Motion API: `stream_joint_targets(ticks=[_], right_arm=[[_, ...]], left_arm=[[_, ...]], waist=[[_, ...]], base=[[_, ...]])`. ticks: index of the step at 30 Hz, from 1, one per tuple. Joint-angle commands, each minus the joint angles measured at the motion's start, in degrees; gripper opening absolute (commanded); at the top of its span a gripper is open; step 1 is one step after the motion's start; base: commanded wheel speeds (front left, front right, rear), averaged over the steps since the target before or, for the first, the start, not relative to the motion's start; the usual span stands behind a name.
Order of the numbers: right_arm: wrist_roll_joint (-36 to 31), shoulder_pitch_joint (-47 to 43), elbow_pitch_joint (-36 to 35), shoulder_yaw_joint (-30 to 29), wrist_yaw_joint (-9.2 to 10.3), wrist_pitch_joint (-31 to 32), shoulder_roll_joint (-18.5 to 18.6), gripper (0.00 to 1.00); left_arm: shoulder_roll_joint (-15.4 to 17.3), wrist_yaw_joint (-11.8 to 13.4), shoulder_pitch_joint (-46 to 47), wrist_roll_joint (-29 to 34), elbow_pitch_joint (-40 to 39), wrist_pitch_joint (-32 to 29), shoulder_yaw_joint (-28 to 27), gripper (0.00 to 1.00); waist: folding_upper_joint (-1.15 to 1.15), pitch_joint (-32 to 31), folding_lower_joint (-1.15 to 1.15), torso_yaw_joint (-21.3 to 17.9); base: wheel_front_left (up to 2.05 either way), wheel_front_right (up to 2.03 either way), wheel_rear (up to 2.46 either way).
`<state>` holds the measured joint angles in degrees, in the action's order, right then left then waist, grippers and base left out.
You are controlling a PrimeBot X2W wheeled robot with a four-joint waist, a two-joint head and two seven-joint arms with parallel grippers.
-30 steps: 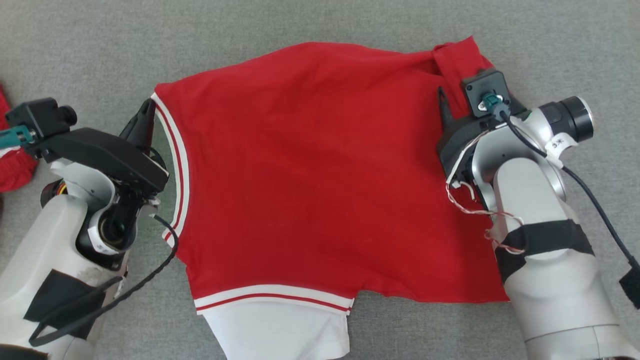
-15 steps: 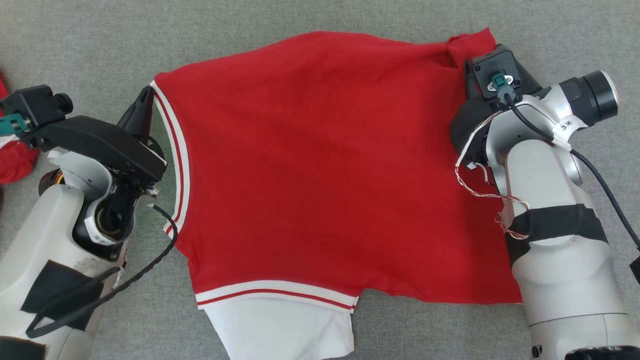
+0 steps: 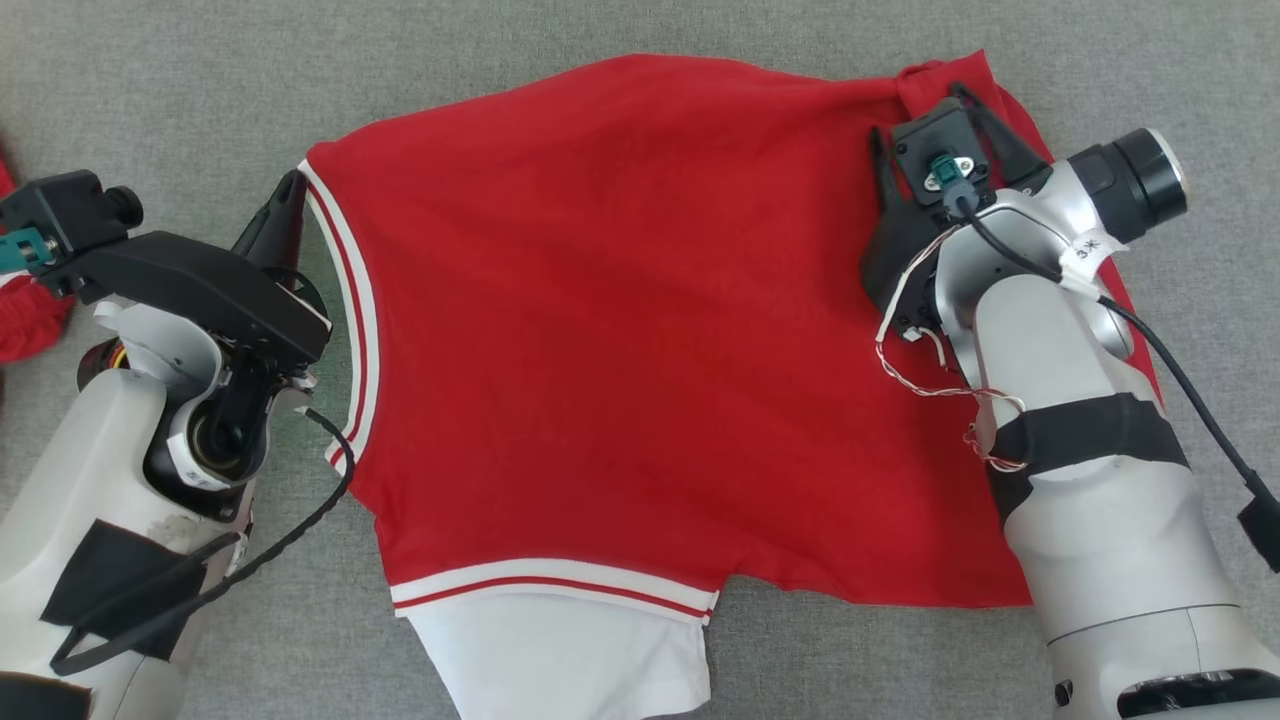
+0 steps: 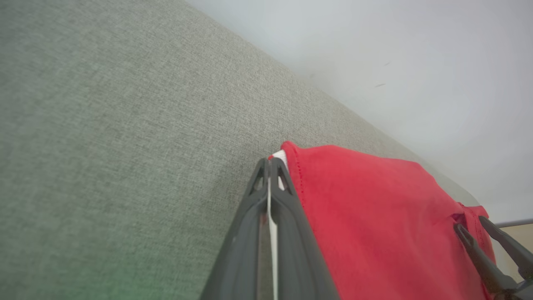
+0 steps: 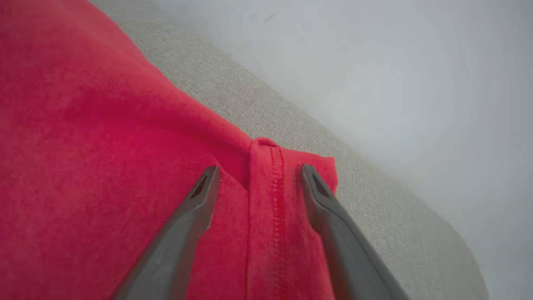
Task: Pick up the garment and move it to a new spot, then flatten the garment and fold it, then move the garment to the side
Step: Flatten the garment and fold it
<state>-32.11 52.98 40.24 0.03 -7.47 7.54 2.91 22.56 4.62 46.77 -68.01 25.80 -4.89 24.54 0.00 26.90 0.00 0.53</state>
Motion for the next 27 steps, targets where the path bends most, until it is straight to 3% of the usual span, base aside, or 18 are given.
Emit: stream_joint_targets(ticks=[1, 3, 5, 6, 9, 10, 11, 17, 27], right_arm=[[-1.62, 0.61, -0.64, -0.59, -0.03, 0.0, -0.04, 1.0], [-3.39, 0.57, -1.44, -1.75, -0.03, 0.09, -0.04, 0.99], [-4.4, 0.48, -1.92, -2.79, -0.03, -0.05, -0.05, 0.59], [-4.82, 0.42, -2.0, -3.26, -0.03, -0.03, -0.05, 0.45], [-5.6, 0.26, -2.04, -4.55, -0.03, 0.23, -0.06, 0.3], [-5.79, 0.2, -2.17, -4.98, -0.03, 0.08, -0.06, 0.19], [-5.95, 0.1, -2.26, -5.65, -0.03, 0.12, -0.05, 0.0], [-5.79, -0.17, -3.07, -9.95, -0.03, -0.76, -0.05, 0.0], [10.07, 8.37, 0.57, -25.42, -0.03, -5.16, 0.08, 0.0]], left_arm=[[0.09, 0.16, 0.19, -0.3, -0.06, 0.0, -0.08, 0.0], [0.1, 0.06, 0.54, -0.4, -0.09, -0.15, -0.11, 0.0], [0.16, -0.04, 0.63, -0.47, -0.13, -0.19, -0.11, 0.0], [0.22, -0.09, 0.61, -0.54, -0.14, -0.2, -0.15, 0.0], [0.4, -0.16, 0.17, -0.71, -0.21, -0.09, -0.31, 0.0], [0.46, -0.1, 0.02, -0.72, -0.25, -0.03, -0.35, 0.0], [0.51, -0.04, -0.08, -0.71, -0.3, 0.09, -0.41, 0.0], [0.83, -0.46, 0.01, 0.06, -0.71, 1.94, -1.01, 0.0], [0.39, -2.49, 7.87, 2.91, -1.15, 6.93, -2.22, 0.0]], waist=[[0.0, 0.14, 0.0, 0.03], [0.0, 0.25, 0.0, 0.07], [0.0, 0.27, 0.0, 0.08], [0.0, 0.25, 0.0, 0.07], [0.0, 0.15, 0.0, -0.03], [0.0, 0.11, 0.0, -0.07], [0.0, 0.07, 0.0, -0.09], [0.0, -0.57, 0.0, -0.07], [0.0, -4.37, 0.0, -0.71]], base=[[0.0, 0.0, 0.0], [0.0, 0.0, 0.0], [0.0, 0.0, 0.0], [0.0, 0.0, 0.0], [0.0, 0.0, 0.0], [0.0, 0.0, 0.0], [0.0, 0.0, 0.0], [0.0, 0.0, 0.0], [0.0, 0.0, 0.0]])
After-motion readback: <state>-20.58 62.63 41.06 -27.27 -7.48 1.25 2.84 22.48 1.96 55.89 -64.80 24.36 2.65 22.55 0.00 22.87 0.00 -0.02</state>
